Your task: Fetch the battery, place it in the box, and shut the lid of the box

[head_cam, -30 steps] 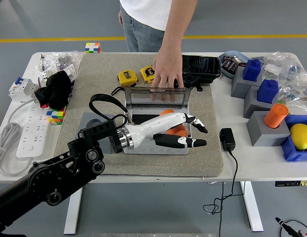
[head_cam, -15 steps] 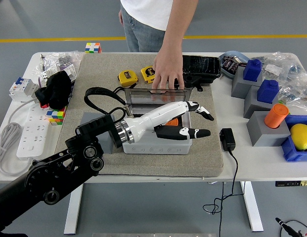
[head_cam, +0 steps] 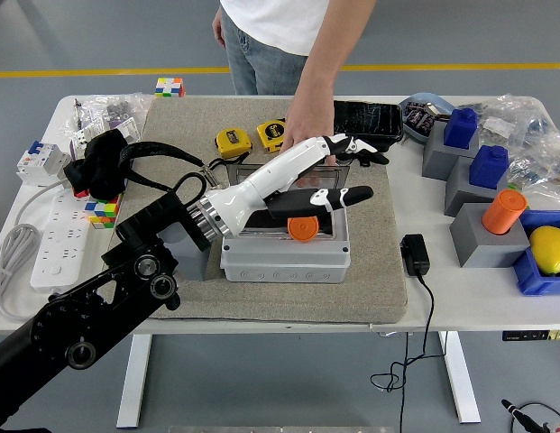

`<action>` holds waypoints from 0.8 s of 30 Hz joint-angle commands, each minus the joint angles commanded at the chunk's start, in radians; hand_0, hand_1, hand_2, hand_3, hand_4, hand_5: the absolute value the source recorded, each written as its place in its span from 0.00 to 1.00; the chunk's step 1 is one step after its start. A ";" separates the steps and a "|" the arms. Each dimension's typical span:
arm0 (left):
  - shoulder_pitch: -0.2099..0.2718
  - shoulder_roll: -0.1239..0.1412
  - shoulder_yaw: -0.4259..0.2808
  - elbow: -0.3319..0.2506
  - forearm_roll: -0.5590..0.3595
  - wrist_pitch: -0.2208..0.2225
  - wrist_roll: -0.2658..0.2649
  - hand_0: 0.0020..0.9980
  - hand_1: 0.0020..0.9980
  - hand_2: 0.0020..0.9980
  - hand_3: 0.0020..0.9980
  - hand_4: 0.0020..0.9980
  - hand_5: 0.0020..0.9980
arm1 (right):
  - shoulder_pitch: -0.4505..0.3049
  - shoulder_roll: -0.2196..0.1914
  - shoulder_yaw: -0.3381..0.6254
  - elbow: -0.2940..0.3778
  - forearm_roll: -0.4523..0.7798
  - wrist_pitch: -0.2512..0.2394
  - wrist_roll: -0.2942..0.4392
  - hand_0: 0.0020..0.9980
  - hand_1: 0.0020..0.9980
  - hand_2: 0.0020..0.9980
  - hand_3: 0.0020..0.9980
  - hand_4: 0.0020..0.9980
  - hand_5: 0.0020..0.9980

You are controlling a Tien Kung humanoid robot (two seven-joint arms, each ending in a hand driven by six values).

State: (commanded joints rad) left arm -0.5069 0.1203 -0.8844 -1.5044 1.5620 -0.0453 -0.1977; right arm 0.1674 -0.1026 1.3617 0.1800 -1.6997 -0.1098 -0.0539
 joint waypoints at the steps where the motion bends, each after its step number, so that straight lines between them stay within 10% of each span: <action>1: 0.003 -0.002 -0.017 -0.002 -0.018 0.004 -0.008 0.94 0.88 0.81 0.76 1.00 1.00 | 0.001 0.001 0.000 0.000 0.002 0.000 0.000 0.87 0.81 0.78 0.83 1.00 1.00; 16: 0.057 -0.033 -0.153 0.015 -0.436 -0.009 -0.082 0.97 0.98 0.91 0.87 1.00 1.00 | 0.003 0.007 0.010 0.000 0.000 0.000 0.000 0.87 0.81 0.78 0.83 1.00 1.00; 24: 0.071 -0.026 -0.194 0.031 -0.501 -0.017 -0.080 1.00 0.99 0.92 0.88 1.00 1.00 | 0.004 0.009 0.011 0.000 0.002 0.001 0.001 0.87 0.81 0.78 0.83 1.00 1.00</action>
State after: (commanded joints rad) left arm -0.4358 0.0940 -1.0788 -1.4732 1.0608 -0.0619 -0.2779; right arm 0.1718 -0.0941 1.3723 0.1800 -1.6973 -0.1092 -0.0533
